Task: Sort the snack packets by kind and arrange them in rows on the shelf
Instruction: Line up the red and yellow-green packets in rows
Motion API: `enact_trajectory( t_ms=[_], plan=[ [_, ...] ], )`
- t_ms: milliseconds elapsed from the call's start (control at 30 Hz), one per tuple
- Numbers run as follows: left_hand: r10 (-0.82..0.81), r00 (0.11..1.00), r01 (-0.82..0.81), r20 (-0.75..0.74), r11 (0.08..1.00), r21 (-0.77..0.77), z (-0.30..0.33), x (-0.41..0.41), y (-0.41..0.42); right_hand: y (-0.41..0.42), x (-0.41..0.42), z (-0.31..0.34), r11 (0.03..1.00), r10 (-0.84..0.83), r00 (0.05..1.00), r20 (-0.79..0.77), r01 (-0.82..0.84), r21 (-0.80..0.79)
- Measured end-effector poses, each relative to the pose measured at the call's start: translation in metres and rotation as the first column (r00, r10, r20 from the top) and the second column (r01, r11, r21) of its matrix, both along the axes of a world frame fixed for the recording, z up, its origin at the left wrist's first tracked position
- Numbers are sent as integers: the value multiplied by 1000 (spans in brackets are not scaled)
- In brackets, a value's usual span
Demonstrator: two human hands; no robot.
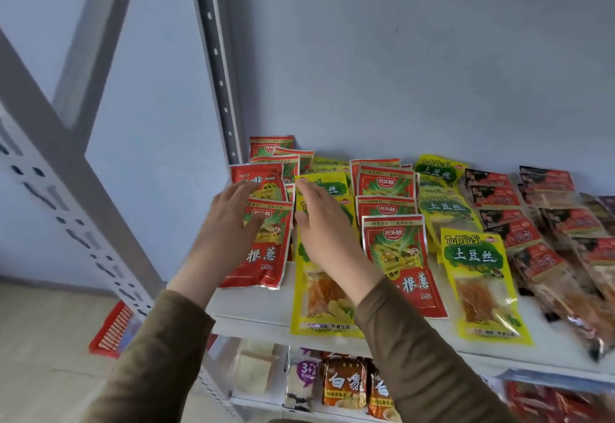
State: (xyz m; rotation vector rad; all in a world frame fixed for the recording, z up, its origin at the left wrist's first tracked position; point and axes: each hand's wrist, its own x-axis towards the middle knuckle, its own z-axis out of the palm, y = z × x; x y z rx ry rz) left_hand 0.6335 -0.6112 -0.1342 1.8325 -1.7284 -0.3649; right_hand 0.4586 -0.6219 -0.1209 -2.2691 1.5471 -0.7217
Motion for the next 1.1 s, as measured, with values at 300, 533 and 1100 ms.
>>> enact_trajectory(
  t_ms=[300,533,1100],
  plan=[
    [70,989,-57,-130,993,102,-31,24,-27,7,44,-18,997,-31,990,-139,40,62],
    [-17,961,29,-276,999,39,-34,17,-40,-12,62,-40,971,-108,994,28,99,219],
    [65,935,-19,-349,991,134,-46,30,-55,-75,71,-42,878,-378,687,621,53,476]
  ],
)
